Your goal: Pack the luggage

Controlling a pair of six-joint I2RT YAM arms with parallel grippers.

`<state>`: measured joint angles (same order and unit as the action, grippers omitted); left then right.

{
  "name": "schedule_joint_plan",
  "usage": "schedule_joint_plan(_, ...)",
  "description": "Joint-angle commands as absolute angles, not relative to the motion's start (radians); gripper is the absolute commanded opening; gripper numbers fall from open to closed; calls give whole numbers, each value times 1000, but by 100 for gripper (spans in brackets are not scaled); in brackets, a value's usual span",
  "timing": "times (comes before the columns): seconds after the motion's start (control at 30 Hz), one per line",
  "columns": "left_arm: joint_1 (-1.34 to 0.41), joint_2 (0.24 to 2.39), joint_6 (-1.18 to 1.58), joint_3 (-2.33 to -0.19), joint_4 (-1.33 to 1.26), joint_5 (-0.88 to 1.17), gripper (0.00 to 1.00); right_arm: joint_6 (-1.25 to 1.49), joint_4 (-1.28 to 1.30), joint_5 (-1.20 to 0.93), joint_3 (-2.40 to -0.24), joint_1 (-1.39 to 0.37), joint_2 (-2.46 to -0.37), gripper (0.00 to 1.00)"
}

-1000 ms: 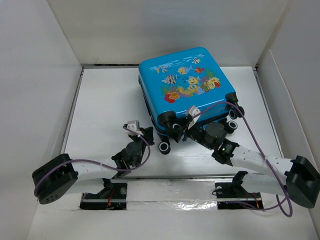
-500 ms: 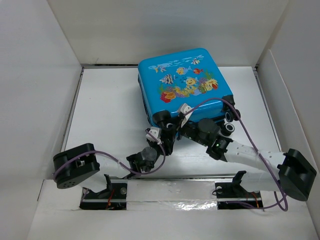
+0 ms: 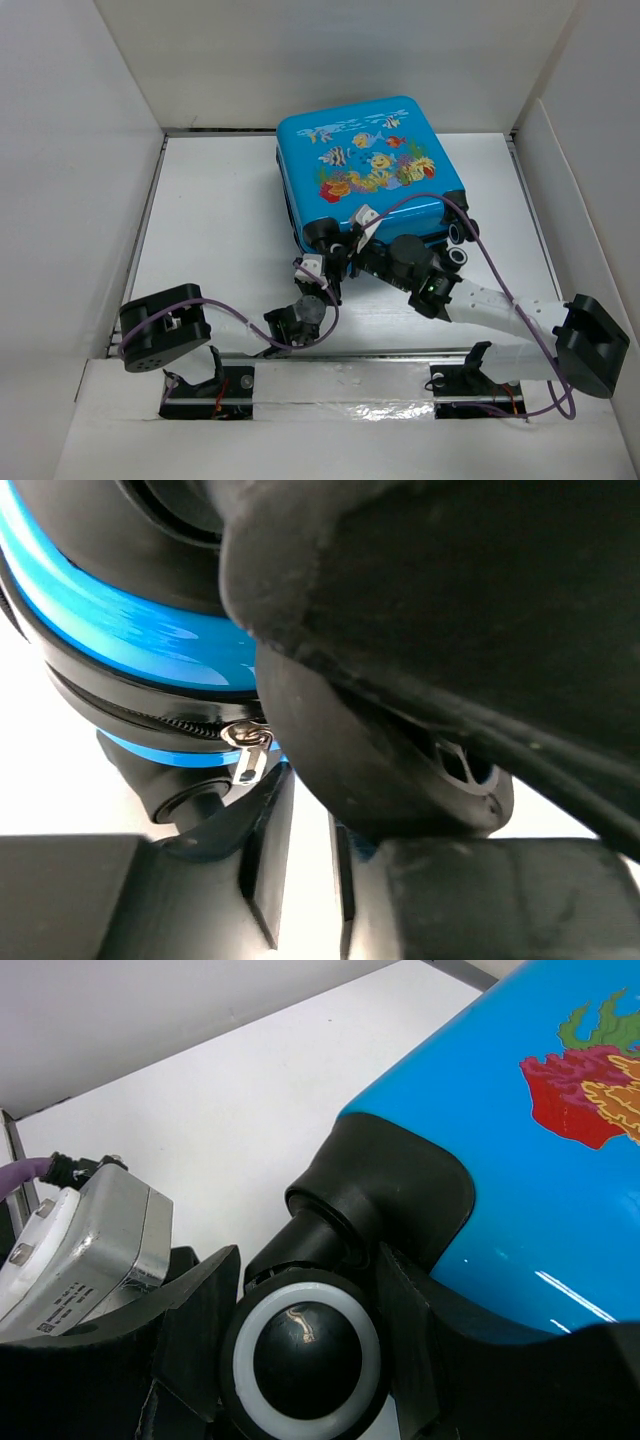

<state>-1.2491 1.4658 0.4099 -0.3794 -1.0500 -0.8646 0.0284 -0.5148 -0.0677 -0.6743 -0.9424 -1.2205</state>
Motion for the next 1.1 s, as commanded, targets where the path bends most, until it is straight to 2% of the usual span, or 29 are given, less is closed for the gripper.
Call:
schedule_joint_plan(0.0, -1215, 1447, 383, -433, -1080, -991, 14, 57, -644, -175, -727, -1002, -1177, 0)
schedule_joint_plan(0.1, -1215, 1445, 403, -416, -1075, -982, 13, 57, -647, -169, -719, -1002, -1178, 0)
schedule_joint_plan(0.13, -1215, 1445, 405, -405, -1078, -989, 7, 55, -649, -166, -716, -1002, -1178, 0)
schedule_joint_plan(0.2, -1215, 1447, 394, -397, -1104, -1005, 6, 57, -652, -163, -713, -1002, -1177, 0)
schedule_joint_plan(0.3, -1215, 1468, 319, -400, -1181, -1022, 16, 60, -655, -163, -710, -1002, -1177, 0)
schedule_joint_plan(0.33, -1215, 1474, 310, -408, -1187, -1019, 24, 58, -658, -161, -709, -1002, -1178, 0)
schedule_joint_plan(0.43, -1215, 1473, 327, -394, -1189, -993, 34, 60, -652, -140, -707, -1002, -1181, 0)
schedule_joint_plan(0.63, -1215, 1405, 370, -345, -1140, -992, 37, 66, -669, -138, -689, -992, -1175, 0)
schedule_joint_plan(0.77, -1215, 1423, 322, -368, -1167, -1002, 32, 68, -676, -146, -689, -992, -1183, 0)
schedule_joint_plan(1.03, -1215, 1496, 184, -419, -1330, -1032, 0, 69, -677, -153, -675, -992, -1172, 0)
schedule_joint_plan(1.07, -1215, 1494, 183, -419, -1331, -1037, 0, 71, -678, -153, -672, -992, -1170, 0)
